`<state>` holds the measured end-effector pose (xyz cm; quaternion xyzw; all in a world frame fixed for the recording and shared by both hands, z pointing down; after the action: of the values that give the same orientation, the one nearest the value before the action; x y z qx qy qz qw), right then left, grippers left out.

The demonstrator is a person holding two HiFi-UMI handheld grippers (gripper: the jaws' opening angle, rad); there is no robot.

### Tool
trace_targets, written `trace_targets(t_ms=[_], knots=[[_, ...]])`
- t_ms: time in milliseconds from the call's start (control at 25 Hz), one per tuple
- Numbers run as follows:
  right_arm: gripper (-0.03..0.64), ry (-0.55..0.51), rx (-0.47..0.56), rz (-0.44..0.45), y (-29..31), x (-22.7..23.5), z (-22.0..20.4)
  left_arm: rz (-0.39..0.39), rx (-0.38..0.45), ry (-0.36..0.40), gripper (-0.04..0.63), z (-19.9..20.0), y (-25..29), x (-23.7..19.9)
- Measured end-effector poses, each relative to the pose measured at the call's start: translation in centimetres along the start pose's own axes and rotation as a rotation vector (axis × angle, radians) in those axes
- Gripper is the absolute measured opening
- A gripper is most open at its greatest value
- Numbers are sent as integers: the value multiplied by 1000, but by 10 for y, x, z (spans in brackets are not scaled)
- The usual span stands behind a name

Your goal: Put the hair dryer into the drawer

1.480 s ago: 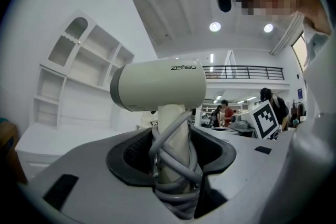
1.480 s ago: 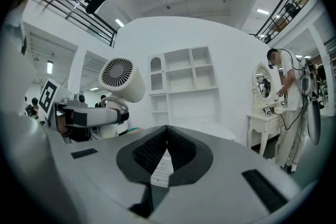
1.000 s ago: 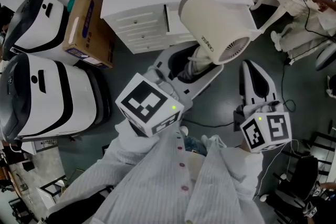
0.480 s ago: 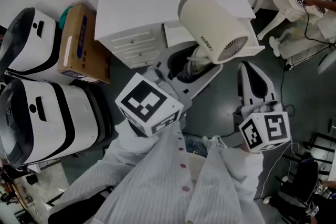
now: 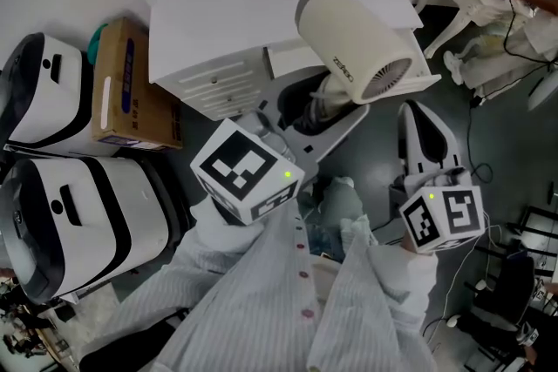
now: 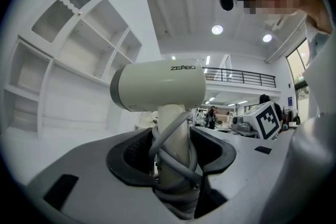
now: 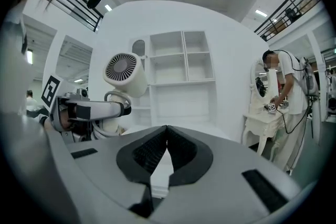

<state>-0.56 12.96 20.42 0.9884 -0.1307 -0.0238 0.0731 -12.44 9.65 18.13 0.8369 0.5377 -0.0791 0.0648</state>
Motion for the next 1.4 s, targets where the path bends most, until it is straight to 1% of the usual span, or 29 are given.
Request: trace_targets(t_ms=[280,640,920,1200,1400], knots=[[11,13,-14,-4,14,22,-9,2,4,-5,222,0,20,-12],[11,13,-31,49,59,61,-9,43,0,-3,222,4,64,-45],[11,13,-48,85,103,119,-5,88,-18,-26,222,6,125,-74],[11,5,-59,154,145,181,7,149,-12,-31,222,19,189,-96],[11,-1,-56,204,168,222,10,200,-11,-30,222,21,228,-108]])
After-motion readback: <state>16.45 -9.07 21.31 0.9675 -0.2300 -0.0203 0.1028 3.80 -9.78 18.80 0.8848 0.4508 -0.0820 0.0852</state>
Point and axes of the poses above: the fingertips, and each gripper's own axes: y forward along the fingers, x to its right, z out of its top, the point moved 3 cm from there along -y, backward along the fingers, and after that the axes turned 4 degrees about -y, right-handed, at the moved point
